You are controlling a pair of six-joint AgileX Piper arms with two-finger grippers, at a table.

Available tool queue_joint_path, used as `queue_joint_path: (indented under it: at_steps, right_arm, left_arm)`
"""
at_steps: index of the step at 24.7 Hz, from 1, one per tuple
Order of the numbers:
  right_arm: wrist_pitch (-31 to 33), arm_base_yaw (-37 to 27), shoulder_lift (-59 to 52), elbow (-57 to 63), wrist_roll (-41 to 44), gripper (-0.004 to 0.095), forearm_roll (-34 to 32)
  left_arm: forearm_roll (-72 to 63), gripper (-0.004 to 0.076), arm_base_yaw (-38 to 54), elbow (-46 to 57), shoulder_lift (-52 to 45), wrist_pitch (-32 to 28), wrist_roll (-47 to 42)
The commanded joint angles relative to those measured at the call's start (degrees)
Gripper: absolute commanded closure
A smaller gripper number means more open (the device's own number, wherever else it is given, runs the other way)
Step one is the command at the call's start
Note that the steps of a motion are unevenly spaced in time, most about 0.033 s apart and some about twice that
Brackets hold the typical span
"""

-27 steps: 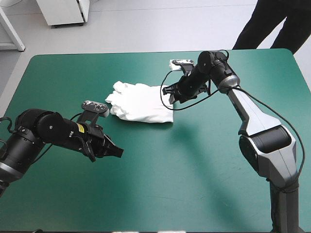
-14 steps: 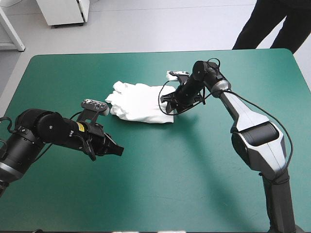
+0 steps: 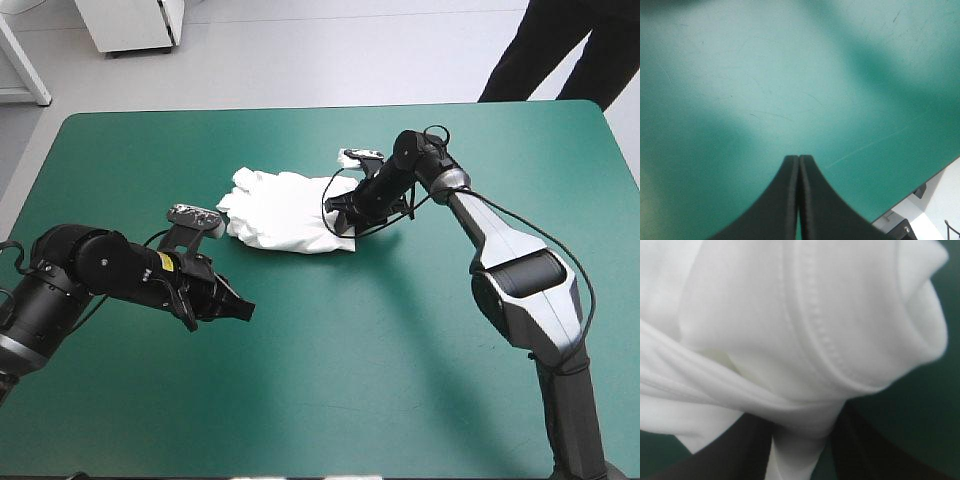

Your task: Fold the cloth

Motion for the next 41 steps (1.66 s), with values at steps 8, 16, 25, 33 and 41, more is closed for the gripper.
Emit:
queue_joint_path:
  at_steps: [8,16,25,33,41]
  right_arm:
    - [2.6,0.5,-2.4,-1.8,1.6,0.0917,-5.3]
    - [4.2,-3.2,-7.0,0.1,4.3,0.0925,-18.0]
    - [3.9,-26.5,-23.5,29.8,4.0,0.0924,-24.2]
    - [4.1,-44.5,-29.4,31.6,3.4,0.0924,-26.9]
    - [3.4,-49.8,-29.4,31.6,3.4,0.0925,-33.1]
  left_arm:
    - [-2.3,0.0746,-0.1,-1.1,-1.3,-2.5,-0.2]
    - [-2.3,0.0746,-0.1,-1.1,-1.3,-2.7,-1.0]
    - [-2.3,0.0746,-0.1,-1.1,-1.3,-2.7,-0.5]
    - [-2.3,0.0746,-0.1,-1.1,-1.3,-2.8,0.5]
    - [-2.6,0.0746,-0.1,-1.1,-1.3,-1.1,0.5]
